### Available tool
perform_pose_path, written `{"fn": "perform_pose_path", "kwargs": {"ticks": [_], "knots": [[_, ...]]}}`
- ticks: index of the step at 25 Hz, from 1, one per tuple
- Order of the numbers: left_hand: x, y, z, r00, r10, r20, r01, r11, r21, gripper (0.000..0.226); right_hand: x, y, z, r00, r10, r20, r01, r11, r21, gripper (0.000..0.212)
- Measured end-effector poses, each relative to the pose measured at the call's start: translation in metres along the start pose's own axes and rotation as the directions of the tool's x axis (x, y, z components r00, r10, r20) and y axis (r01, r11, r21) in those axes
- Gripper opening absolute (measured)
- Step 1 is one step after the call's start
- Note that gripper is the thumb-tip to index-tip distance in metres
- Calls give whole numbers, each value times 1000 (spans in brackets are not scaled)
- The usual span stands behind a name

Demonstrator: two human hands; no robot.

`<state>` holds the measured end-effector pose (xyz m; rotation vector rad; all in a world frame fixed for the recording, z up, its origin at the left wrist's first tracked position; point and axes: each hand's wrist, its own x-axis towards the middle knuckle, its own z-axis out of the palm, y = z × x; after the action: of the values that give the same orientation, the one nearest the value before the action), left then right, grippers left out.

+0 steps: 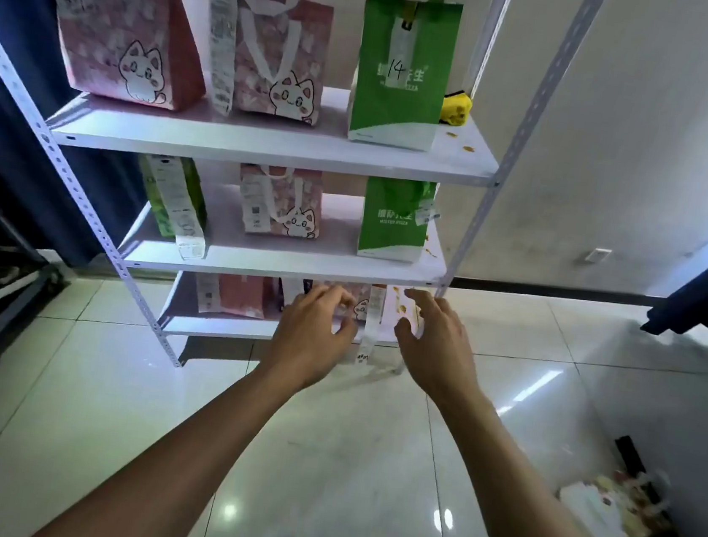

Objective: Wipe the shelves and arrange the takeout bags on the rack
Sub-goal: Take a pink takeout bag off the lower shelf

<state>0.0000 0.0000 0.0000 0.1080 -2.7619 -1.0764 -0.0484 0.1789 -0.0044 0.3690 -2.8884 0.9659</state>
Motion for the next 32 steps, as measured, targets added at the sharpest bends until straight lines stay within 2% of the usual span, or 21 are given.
{"fn": "perform_pose_path", "kwargs": {"ticks": [3,9,17,23,32], "knots": [[32,-22,19,1000,-22,19,22,1000,-14,22,24,18,26,998,61,-12,-60,998,33,50],[89,-62,67,989,-132,70,134,991,-17,26,75,67,77,983,164,78,-168,984,60,51],[175,-135,151,945,-324,48,326,944,-58,26,176,142,164,965,162,206,-183,979,87,52],[215,-219,233,910,-409,64,413,908,-78,32,222,215,254,947,219,236,-245,966,83,51],[249,-364,363,905,-417,81,423,903,-80,39,249,320,415,936,301,183,-326,937,127,59]]}}
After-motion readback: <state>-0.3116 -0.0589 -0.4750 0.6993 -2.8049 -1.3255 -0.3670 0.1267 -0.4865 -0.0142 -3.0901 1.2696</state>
